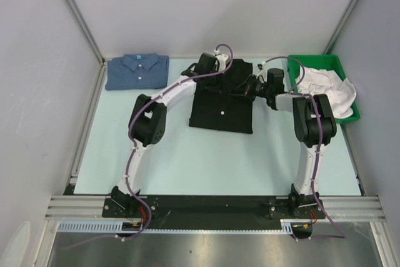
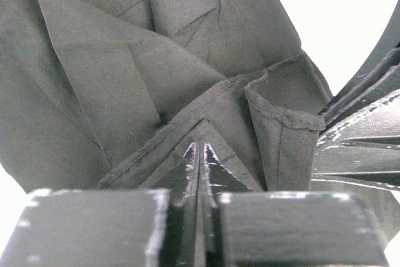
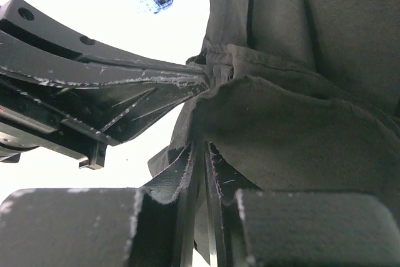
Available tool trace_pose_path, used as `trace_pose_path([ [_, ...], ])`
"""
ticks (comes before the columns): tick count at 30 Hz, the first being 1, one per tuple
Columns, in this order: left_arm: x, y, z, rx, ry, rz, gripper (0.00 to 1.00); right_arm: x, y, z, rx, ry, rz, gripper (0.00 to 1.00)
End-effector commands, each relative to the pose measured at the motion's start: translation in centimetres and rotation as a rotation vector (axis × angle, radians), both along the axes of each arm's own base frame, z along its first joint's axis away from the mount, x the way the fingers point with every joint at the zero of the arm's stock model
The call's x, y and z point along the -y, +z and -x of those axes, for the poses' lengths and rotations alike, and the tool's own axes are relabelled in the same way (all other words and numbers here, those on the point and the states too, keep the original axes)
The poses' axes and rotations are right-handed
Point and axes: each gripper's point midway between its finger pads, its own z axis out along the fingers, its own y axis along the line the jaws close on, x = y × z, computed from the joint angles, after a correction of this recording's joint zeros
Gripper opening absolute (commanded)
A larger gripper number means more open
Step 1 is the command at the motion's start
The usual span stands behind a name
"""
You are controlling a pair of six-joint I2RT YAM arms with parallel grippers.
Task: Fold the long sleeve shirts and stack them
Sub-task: Fold the shirt
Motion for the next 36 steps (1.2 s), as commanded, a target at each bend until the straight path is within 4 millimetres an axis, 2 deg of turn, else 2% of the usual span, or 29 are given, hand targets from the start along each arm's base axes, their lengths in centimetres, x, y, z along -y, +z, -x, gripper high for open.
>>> trace_pose_path([
  [1, 0.7, 6.0, -0.5, 0.076, -0.004, 0.12, 0.26, -0.3, 1.5, -1.6, 0.084, -0.008, -0.002, 0.14],
  [2, 0.9, 5.2, -0.5, 0.06, -0.004, 0.111, 0.33, -0.1, 1.4, -1.6, 0.084, -0.012, 0.0, 0.14],
  [3, 1.1, 5.8, -0.8, 0.071, 0.002, 0.112, 0.37, 0.0, 1.5, -1.6, 0.082, -0.014, 0.002, 0.14],
  [5, 1.9, 4.7, -0.3, 0.054, -0.017, 0.089, 0.44, 0.2, 1.4, -1.6, 0.078, -0.016, 0.003, 0.14],
  [6, 2.2, 4.8, -0.4, 0.061, -0.018, 0.087, 0.49, 0.3, 1.5, -1.6, 0.08, -0.018, 0.005, 0.14],
  [11, 2.7, 3.2, 0.3, 0.038, -0.015, 0.05, 0.5, 0.5, 1.3, -1.6, 0.073, -0.021, 0.009, 0.14],
  [16, 2.2, 1.3, 0.7, -0.006, 0.002, 0.01, 0.49, 0.5, 1.1, -1.5, 0.066, -0.022, 0.01, 0.14],
  [25, 1.7, 0.0, 0.7, -0.034, 0.026, -0.026, 0.45, 0.4, 1.2, -1.6, 0.074, -0.017, 0.004, 0.14],
  [28, 1.8, 0.5, 0.7, -0.026, 0.029, -0.021, 0.43, 0.4, 1.1, -1.6, 0.071, -0.016, 0.003, 0.14],
  [34, 1.6, 2.7, -0.1, 0.011, 0.052, 0.019, 0.23, 0.4, 1.0, -1.5, 0.065, -0.015, 0.001, 0.14],
  [36, 1.4, 3.5, -0.4, 0.018, 0.06, 0.04, 0.19, 0.4, 0.9, -1.3, 0.062, -0.01, 0.005, 0.14],
])
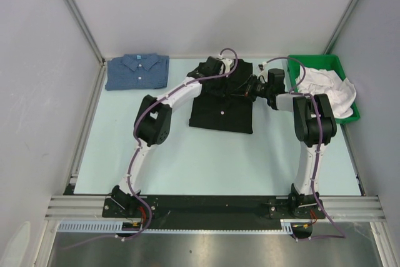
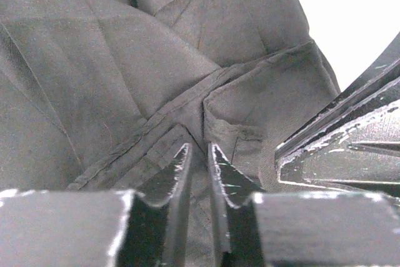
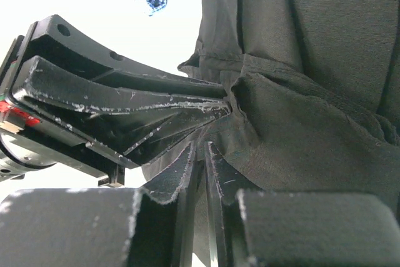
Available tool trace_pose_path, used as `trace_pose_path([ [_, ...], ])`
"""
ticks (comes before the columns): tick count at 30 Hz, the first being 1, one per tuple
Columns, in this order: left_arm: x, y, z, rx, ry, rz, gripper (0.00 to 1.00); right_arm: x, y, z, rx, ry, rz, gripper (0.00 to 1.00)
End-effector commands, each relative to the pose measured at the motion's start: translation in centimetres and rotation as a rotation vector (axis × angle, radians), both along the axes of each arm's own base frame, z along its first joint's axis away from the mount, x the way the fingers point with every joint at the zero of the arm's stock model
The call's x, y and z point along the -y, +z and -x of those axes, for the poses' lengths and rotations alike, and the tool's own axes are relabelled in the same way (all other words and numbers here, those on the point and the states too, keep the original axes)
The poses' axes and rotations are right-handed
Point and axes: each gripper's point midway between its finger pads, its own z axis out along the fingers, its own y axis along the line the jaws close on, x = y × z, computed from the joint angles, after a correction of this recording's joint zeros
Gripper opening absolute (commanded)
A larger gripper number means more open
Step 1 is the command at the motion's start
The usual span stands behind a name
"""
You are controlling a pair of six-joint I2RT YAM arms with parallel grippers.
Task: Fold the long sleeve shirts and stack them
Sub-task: Fold the shirt
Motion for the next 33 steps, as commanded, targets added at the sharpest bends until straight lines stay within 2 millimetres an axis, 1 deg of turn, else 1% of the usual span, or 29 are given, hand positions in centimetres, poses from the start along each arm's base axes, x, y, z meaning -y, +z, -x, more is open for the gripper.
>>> trace_pose_path([
  [1, 0.2, 6.1, -1.9, 0.098, 0.039, 0.096, 0.14, 0.0, 1.2, -0.9, 0.067, 0.005, 0.002, 0.14],
  [3, 0.0, 7.4, -2.2, 0.119, 0.043, 0.124, 0.08, 0.0, 1.1, -0.6, 0.067, 0.012, 0.009, 0.14],
  [4, -0.2, 7.6, -2.3, 0.124, 0.047, 0.128, 0.01, 0.1, 0.9, -0.4, 0.063, 0.013, 0.013, 0.13],
  [5, -0.3, 8.8, -2.5, 0.146, 0.049, 0.151, 0.0, 0.0, 0.7, -0.3, 0.061, 0.016, 0.017, 0.13],
  [7, -0.6, 9.0, -2.4, 0.148, 0.047, 0.164, 0.0, -0.2, 0.3, 0.0, 0.056, 0.025, 0.031, 0.12],
  [9, -1.1, 10.7, -2.6, 0.171, 0.041, 0.203, 0.0, -1.0, 0.4, 0.2, 0.065, 0.045, 0.032, 0.11],
  [10, -0.7, 10.6, -1.4, 0.132, -0.022, 0.243, 0.1, -1.3, 0.8, 0.2, 0.078, 0.054, 0.029, 0.11],
  [11, -1.7, 11.2, -1.6, 0.122, -0.036, 0.28, 0.18, -1.5, 1.3, 0.6, 0.08, 0.077, 0.017, 0.12],
  [12, -2.1, 13.0, -0.7, 0.112, -0.08, 0.332, 0.27, -1.5, 1.4, 1.0, 0.068, 0.091, 0.014, 0.14],
  [13, -1.9, 12.3, 1.7, 0.027, -0.184, 0.404, 0.43, -1.2, 2.5, 1.4, 0.097, 0.105, 0.015, 0.16],
  [14, -3.3, 12.6, 2.0, 0.006, -0.209, 0.442, 0.5, -0.9, 2.6, 2.2, 0.098, 0.131, 0.018, 0.23],
  [15, -4.1, 14.1, 3.1, 0.008, -0.228, 0.463, 0.56, -0.3, 2.5, 3.1, 0.059, 0.131, 0.03, 0.28],
  [16, -4.8, 12.0, 5.4, -0.084, -0.256, 0.475, 0.65, 0.9, 2.8, 3.2, 0.077, 0.123, 0.045, 0.33],
  [17, -6.2, 11.6, 6.0, -0.101, -0.254, 0.477, 0.68, 1.6, 3.8, 4.0, 0.098, 0.118, 0.051, 0.4],
  [18, -7.0, 11.0, 6.8, -0.121, -0.243, 0.466, 0.69, 2.4, 3.9, 4.4, 0.088, 0.101, 0.069, 0.43],
  [19, -8.4, 9.6, 8.0, -0.158, -0.218, 0.444, 0.7, 3.9, 4.0, 4.1, 0.12, 0.077, 0.104, 0.46],
  [20, -9.2, 8.6, 8.5, -0.17, -0.208, 0.42, 0.7, 4.7, 4.6, 4.0, 0.154, 0.053, 0.136, 0.48],
  [21, -9.8, 7.9, 8.7, -0.179, -0.197, 0.409, 0.7, 5.3, 4.3, 4.0, 0.165, 0.051, 0.169, 0.49],
  [22, -10.7, 6.7, 8.6, -0.191, -0.178, 0.395, 0.71, 5.8, 3.8, 3.7, 0.178, 0.049, 0.204, 0.5],
  [23, -11.3, 6.1, 7.9, -0.181, -0.15, 0.371, 0.71, 6.5, 2.7, 3.2, 0.188, 0.044, 0.251, 0.5],
  [24, -11.5, 6.1, 6.8, -0.159, -0.14, 0.359, 0.7, 6.5, 2.8, 2.4, 0.208, 0.049, 0.262, 0.5],
  [26, -12.2, 3.8, 5.6, -0.165, -0.144, 0.292, 0.69, 7.0, 1.9, 1.3, 0.218, 0.037, 0.312, 0.51],
  [27, -12.0, 4.7, 4.2, -0.13, -0.15, 0.283, 0.69, 7.0, 1.2, 0.6, 0.22, 0.036, 0.323, 0.51],
  [28, -12.3, 4.3, 3.6, -0.111, -0.165, 0.256, 0.68, 7.4, 0.9, 0.0, 0.227, 0.023, 0.354, 0.52],
  [29, -12.5, 2.5, 3.5, -0.162, -0.159, 0.235, 0.68, 7.5, 0.4, -0.1, 0.221, 0.03, 0.366, 0.53],
  [30, -12.5, 2.3, 3.1, -0.16, -0.16, 0.227, 0.67, 7.5, -0.6, -0.3, 0.217, 0.046, 0.377, 0.53],
  [31, -12.5, 2.5, 2.4, -0.145, -0.164, 0.223, 0.66, 7.5, -0.5, -1.0, 0.224, 0.044, 0.384, 0.54],
  [32, -12.6, 1.8, 2.2, -0.154, -0.157, 0.212, 0.67, 7.5, -0.9, -1.2, 0.217, 0.042, 0.392, 0.55],
  [33, -12.8, 1.7, 1.6, -0.14, -0.144, 0.194, 0.66, 7.3, -1.1, -1.5, 0.223, 0.046, 0.396, 0.55],
])
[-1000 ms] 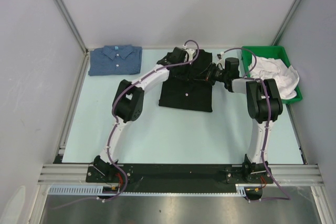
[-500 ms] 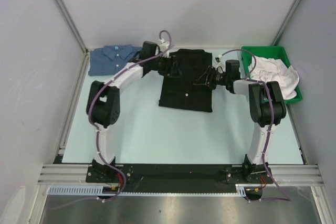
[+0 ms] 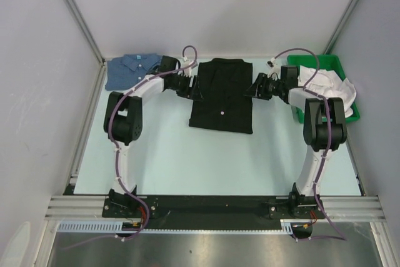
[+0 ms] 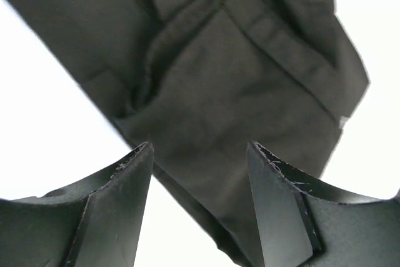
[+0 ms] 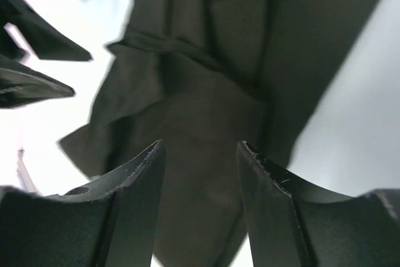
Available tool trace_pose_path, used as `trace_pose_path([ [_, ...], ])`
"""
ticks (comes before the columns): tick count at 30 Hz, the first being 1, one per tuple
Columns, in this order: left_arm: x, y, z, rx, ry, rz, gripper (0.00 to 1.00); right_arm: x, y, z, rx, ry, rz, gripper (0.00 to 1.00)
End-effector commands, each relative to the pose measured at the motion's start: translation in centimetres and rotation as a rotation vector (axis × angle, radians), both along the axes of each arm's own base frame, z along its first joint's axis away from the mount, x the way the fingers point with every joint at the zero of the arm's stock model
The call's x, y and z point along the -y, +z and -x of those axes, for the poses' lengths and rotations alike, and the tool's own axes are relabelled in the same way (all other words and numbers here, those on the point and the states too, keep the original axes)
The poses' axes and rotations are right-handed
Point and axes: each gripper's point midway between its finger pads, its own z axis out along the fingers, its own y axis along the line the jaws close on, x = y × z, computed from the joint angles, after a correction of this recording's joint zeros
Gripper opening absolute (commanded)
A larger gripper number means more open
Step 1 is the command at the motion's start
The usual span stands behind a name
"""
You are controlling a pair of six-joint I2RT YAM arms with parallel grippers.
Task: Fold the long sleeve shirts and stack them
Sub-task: Fold the shirt
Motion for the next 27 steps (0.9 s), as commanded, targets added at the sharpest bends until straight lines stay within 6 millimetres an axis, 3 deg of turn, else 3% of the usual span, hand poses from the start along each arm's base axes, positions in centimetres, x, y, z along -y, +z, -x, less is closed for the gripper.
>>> trace_pose_path([
  [1, -0.8, -0.1, -2.0, 0.066, -0.019, -0.064, 0.66, 0.2, -1.9, -1.8, 0.036, 0.011, 0.093, 0.55],
  [7, -1.3, -1.5, -3.6, 0.084, 0.001, -0.114, 0.66, -0.4, -3.9, -1.8, -0.001, 0.026, 0.091, 0.54],
  [18, 0.3, -2.0, -4.9, 0.084, -0.04, -0.053, 0.54, -1.0, -4.1, -2.6, 0.005, 0.028, 0.069, 0.41],
  [21, 0.6, -1.8, -5.2, 0.086, -0.05, -0.035, 0.41, -0.7, -3.9, -2.6, 0.003, 0.024, 0.067, 0.2],
  [25, 1.2, -0.7, -5.8, 0.115, -0.058, -0.001, 0.24, 0.4, -3.1, -2.2, -0.007, -0.005, 0.065, 0.04],
  [26, 1.4, -0.3, -6.1, 0.125, -0.062, 0.009, 0.15, 0.9, -2.9, -2.2, -0.006, -0.018, 0.066, 0.0],
  [27, 1.5, 0.0, -6.2, 0.128, -0.06, 0.015, 0.11, 1.2, -2.4, -2.3, 0.002, -0.026, 0.066, 0.0],
])
